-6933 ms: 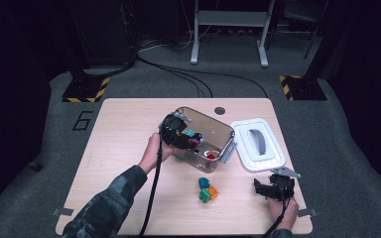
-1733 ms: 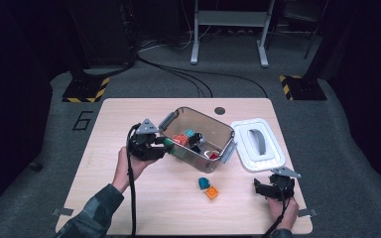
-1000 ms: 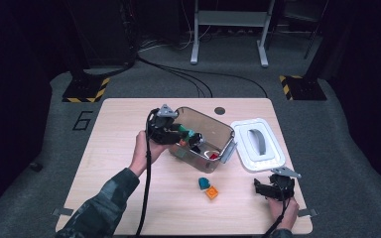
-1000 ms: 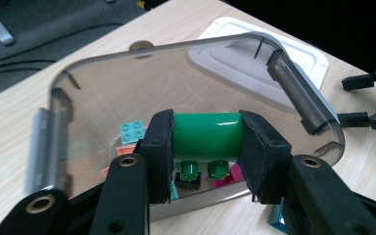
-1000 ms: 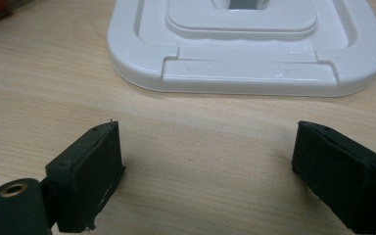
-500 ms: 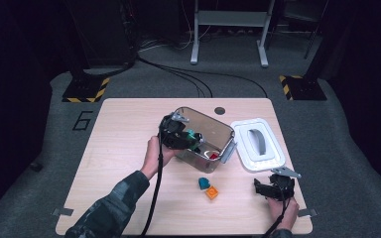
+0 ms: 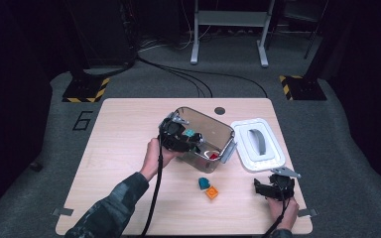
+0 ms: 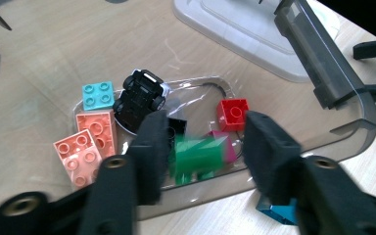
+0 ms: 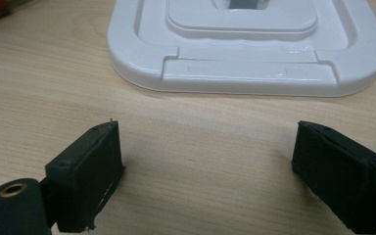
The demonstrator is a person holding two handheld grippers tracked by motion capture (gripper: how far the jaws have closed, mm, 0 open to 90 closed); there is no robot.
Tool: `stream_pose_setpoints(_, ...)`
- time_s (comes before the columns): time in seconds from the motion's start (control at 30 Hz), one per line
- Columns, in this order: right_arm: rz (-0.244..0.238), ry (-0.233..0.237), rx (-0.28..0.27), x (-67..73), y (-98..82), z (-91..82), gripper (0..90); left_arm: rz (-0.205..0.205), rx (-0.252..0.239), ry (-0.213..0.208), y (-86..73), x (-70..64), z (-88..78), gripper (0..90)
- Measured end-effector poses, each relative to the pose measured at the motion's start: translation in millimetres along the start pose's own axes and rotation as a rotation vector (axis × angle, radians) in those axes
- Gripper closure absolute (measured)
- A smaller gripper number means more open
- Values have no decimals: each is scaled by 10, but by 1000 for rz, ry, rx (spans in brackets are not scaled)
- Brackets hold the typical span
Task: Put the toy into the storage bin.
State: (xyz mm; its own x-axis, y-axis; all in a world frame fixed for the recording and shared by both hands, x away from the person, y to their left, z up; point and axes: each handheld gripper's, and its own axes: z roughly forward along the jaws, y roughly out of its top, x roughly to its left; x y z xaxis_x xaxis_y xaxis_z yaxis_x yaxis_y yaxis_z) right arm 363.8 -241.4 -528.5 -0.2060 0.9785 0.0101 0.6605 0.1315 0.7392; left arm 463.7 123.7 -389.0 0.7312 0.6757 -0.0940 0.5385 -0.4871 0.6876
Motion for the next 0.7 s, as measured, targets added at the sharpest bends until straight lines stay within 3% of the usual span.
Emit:
stream_pose_setpoints(0.3, 1, 0, 0, 0, 0, -1, 104, 45, -45, 37, -91, -95, -222, 267)
stream_pose_setpoints(0.5, 2, 2, 0, -1, 0, -1, 104, 63, -99, 36, -267, -209, -365, 209)
stream_pose_setpoints(0.7, 3, 2, 1, -1, 0, -1, 104, 89, -100, 19, -510, -334, -339, 167)
